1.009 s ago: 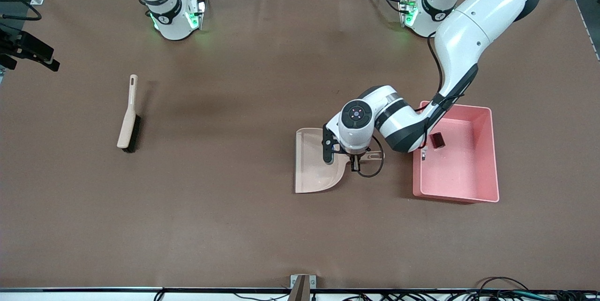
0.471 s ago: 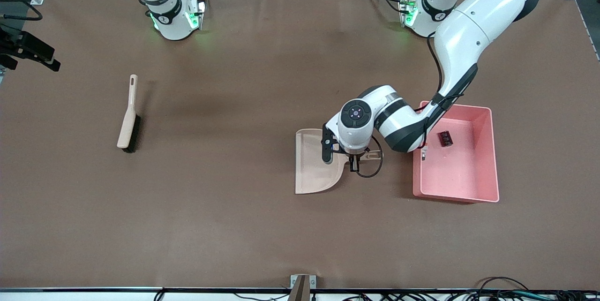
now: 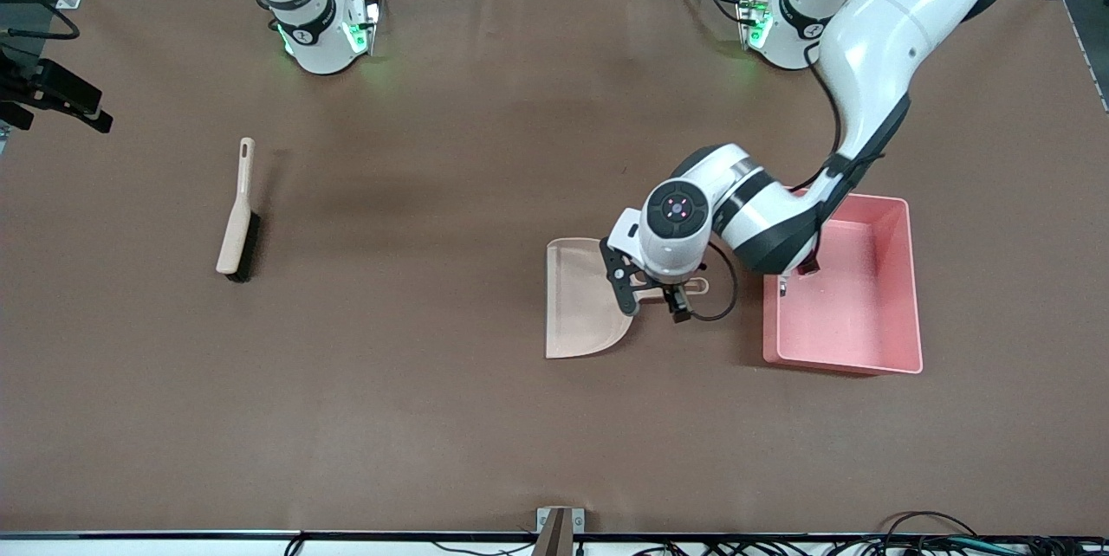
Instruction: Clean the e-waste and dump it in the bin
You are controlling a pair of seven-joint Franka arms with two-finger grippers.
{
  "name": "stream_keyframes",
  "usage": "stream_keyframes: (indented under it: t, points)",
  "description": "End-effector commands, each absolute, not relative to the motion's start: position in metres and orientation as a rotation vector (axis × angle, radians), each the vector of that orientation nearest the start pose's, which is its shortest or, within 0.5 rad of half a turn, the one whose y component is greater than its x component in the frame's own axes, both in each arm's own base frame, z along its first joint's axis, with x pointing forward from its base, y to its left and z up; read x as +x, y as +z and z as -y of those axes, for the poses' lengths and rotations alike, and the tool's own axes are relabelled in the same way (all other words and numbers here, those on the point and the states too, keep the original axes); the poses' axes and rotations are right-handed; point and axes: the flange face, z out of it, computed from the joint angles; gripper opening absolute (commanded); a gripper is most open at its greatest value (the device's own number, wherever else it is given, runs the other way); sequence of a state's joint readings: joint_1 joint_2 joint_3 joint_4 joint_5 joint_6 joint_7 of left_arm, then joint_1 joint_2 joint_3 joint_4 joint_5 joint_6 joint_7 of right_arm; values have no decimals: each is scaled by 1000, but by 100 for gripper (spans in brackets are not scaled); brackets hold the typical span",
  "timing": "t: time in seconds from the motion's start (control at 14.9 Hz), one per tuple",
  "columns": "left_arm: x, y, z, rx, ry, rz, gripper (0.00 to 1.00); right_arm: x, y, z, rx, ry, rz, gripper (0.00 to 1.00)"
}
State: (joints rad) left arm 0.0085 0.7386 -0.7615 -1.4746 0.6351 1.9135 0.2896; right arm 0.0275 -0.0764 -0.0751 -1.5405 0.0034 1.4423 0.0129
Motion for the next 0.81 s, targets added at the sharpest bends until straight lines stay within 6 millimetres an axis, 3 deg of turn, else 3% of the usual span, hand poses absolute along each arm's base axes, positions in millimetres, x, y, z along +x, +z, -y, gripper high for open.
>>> stream_keyframes:
  t: [0.0,0.2,0.47,0.54,0.74]
  points:
    - [588,393,351,-2650,2,-1342,100,515,672,25,-3139,24,-114,100]
    - [613,440,293,-2804,-50,-1081,100,516,670,25,-3140,29,-116,100]
    - [621,501,231,-2864,-94,-879,100,516,670,25,-3140,29,-116,100]
    - [623,512,208,-2895,-85,-813,100,516,670,25,-3140,29,-116,100]
    - [624,528,168,-2992,-49,-687,100,516,670,25,-3141,29,-117,100]
